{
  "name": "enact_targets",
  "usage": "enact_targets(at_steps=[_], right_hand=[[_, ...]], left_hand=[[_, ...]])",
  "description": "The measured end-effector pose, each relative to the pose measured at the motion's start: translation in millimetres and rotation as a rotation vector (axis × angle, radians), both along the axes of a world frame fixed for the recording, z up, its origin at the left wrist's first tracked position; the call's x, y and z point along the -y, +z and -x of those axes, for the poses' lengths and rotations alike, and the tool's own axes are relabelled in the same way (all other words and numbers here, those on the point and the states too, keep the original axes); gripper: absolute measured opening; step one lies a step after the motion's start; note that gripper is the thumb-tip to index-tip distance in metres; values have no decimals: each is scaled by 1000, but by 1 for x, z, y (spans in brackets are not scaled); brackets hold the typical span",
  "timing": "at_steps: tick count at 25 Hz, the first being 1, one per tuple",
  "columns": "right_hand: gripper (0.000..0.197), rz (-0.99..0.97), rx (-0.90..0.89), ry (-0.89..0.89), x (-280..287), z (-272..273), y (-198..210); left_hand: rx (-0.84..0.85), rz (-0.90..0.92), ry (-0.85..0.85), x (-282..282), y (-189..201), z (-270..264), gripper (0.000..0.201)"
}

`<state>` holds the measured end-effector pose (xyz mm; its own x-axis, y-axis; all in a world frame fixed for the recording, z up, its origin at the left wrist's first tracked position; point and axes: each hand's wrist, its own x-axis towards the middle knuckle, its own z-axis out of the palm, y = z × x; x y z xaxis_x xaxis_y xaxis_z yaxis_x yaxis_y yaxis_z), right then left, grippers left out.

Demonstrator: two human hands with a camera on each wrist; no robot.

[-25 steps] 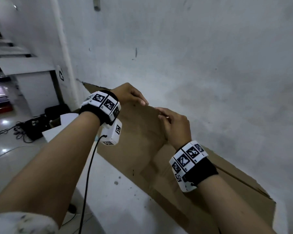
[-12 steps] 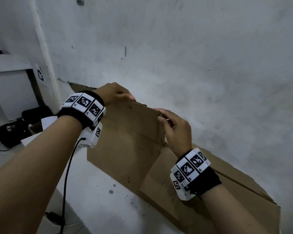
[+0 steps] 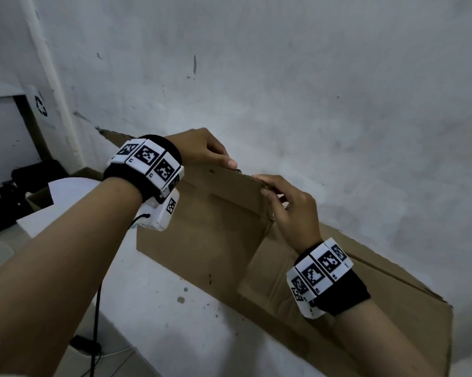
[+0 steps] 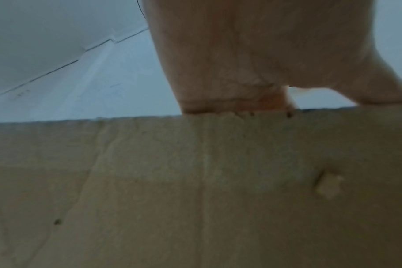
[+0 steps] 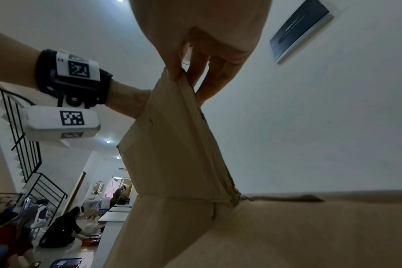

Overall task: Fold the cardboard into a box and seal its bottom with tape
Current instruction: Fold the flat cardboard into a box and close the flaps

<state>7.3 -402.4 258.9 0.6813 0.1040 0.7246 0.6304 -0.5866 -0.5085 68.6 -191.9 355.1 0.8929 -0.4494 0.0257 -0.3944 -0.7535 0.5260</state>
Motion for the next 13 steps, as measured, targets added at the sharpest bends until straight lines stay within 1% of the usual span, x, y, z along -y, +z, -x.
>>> enact_targets(at_steps=[1, 2, 5, 6, 8, 9, 10, 12, 13], right_hand=[[29, 7, 8, -3, 0, 0, -2], [30, 23, 24, -2, 0, 0, -4], [31, 98, 92, -15, -2, 5, -10], [31, 103, 94, -21, -3, 7, -10], [31, 92, 67, -3, -6, 11, -9], [32, 92, 24, 49, -5, 13, -10], [34, 123, -49, 132, -3, 15, -13], [40, 292, -269, 285, -2, 21, -22], [43, 395, -385, 301, -2, 23, -27]], left_hand=[[40, -11, -18, 4, 3, 3, 27], [126, -48, -24, 7, 3, 3, 26], [498, -289, -35, 13, -1, 4, 26], [557, -273, -48, 12, -6, 3, 28], [545, -96, -28, 3, -12, 3, 35], [532, -27, -9, -3, -13, 2, 36], [520, 6, 7, -6, -13, 1, 34], [509, 8, 25, -10, -13, 0, 31], [505, 20, 36, -9, -15, 2, 31]])
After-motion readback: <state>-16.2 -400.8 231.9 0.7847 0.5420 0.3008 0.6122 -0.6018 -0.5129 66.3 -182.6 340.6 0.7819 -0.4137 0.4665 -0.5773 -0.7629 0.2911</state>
